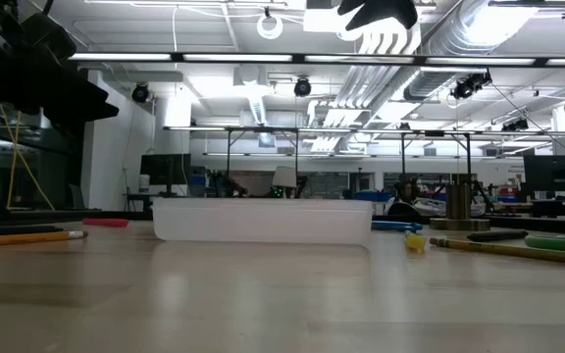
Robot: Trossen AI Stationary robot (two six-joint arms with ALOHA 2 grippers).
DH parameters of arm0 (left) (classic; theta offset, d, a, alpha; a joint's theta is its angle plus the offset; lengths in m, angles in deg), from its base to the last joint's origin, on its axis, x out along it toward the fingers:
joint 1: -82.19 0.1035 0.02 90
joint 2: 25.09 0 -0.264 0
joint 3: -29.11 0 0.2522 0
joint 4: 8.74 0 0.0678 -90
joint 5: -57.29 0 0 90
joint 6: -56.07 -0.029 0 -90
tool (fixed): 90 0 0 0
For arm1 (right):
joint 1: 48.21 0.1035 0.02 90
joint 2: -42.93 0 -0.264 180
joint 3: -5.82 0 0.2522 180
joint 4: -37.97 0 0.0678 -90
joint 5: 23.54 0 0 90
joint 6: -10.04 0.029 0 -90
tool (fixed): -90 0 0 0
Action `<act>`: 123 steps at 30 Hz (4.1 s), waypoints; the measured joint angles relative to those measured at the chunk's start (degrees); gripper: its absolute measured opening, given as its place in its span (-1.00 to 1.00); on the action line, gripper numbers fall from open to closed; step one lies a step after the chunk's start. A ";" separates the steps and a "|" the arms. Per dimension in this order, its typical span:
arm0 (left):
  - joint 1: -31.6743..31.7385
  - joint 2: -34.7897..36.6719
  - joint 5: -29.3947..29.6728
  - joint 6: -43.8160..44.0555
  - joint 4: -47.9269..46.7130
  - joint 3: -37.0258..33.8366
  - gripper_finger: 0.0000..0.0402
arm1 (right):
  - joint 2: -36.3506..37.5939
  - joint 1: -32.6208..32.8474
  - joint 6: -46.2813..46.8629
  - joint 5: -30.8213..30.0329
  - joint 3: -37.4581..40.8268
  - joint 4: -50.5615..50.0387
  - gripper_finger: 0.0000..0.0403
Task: Pick & place school supplies into a supply box
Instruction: Put the blue pen into the orange supply box
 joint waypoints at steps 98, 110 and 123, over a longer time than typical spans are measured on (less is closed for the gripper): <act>-0.01 -0.01 -0.18 0.02 0.26 0.00 0.00 | -21.55 -17.95 5.41 11.29 0.47 -21.49 -0.26; -0.01 0.00 -0.16 0.03 0.28 0.00 0.00 | -21.57 -18.96 6.51 12.28 11.93 -14.30 -0.26; 0.01 0.00 -0.14 0.02 1.26 -0.11 0.00 | -21.57 -18.96 6.49 13.84 17.49 -3.12 -0.26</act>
